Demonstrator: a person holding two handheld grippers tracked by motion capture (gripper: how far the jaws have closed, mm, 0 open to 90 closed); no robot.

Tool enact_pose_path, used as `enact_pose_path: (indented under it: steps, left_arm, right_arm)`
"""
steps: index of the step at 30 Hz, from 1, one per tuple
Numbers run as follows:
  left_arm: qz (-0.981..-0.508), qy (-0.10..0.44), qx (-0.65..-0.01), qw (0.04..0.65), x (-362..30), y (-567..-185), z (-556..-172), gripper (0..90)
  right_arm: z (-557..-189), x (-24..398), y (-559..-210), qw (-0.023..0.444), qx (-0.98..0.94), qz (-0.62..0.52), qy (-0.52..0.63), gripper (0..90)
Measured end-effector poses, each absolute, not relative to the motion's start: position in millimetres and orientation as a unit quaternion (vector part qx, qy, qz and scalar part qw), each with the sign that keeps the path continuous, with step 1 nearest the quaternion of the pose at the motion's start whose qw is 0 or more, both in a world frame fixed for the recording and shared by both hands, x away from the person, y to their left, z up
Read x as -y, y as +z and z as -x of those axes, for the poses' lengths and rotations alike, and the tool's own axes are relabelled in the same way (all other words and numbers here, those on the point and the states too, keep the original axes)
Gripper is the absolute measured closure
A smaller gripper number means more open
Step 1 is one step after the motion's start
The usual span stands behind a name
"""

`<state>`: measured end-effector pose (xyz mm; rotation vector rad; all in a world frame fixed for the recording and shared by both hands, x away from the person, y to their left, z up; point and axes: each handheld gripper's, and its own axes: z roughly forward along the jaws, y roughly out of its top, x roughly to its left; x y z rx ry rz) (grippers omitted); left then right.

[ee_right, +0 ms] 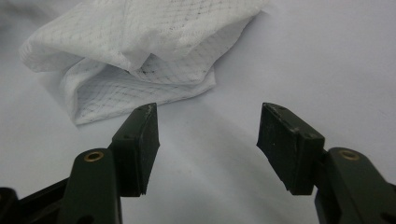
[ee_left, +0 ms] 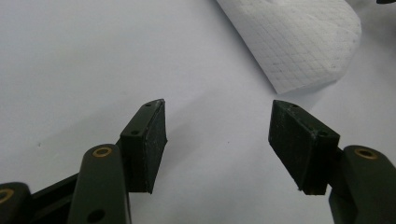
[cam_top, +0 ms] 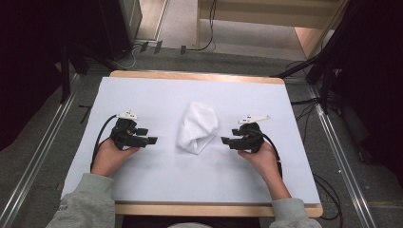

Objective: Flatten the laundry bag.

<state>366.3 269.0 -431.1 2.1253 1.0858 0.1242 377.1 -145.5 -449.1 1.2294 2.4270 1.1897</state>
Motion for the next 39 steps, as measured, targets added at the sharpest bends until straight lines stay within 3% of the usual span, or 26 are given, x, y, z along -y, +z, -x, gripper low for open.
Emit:
enact_pose_path:
  steps: [15, 21, 22, 23, 24, 27, 39]
  left_arm:
    - [-0.829, 0.045, -0.417, 0.369, -265.0, -430.9, -372.2, 38.1]
    - [-0.833, 0.043, -0.413, 0.365, -263.4, -432.0, -370.5, 38.2]
    - [-0.832, 0.044, -0.414, 0.366, -263.6, -431.9, -369.6, 38.3]
    - [-0.833, 0.043, -0.413, 0.367, -264.3, -431.6, -369.1, 38.3]
    - [-0.830, 0.047, -0.416, 0.368, -265.0, -431.4, -368.2, 38.3]
    - [-0.831, 0.048, -0.414, 0.368, -265.5, -431.0, -367.8, 38.3]
    - [-0.826, 0.058, -0.421, 0.370, -270.9, -430.9, -362.9, 38.2]
  right_arm:
    - [-376.2, 155.1, -446.5, 0.090, -0.808, -0.420, 0.403, 48.0]
    - [-376.5, 154.3, -439.5, 0.080, -0.801, -0.426, 0.413, 67.7]
    - [-378.0, 152.5, -436.6, 0.082, -0.802, -0.423, 0.414, 77.1]
    - [-378.0, 152.5, -436.6, 0.082, -0.802, -0.423, 0.414, 77.1]
    - [-380.1, 149.2, -435.7, 0.086, -0.804, -0.420, 0.413, 85.4]
    - [-385.3, 140.9, -439.4, 0.077, -0.807, -0.419, 0.410, 90.0]
    - [-406.8, 104.3, -449.7, 0.064, -0.822, -0.405, 0.396, 90.0]
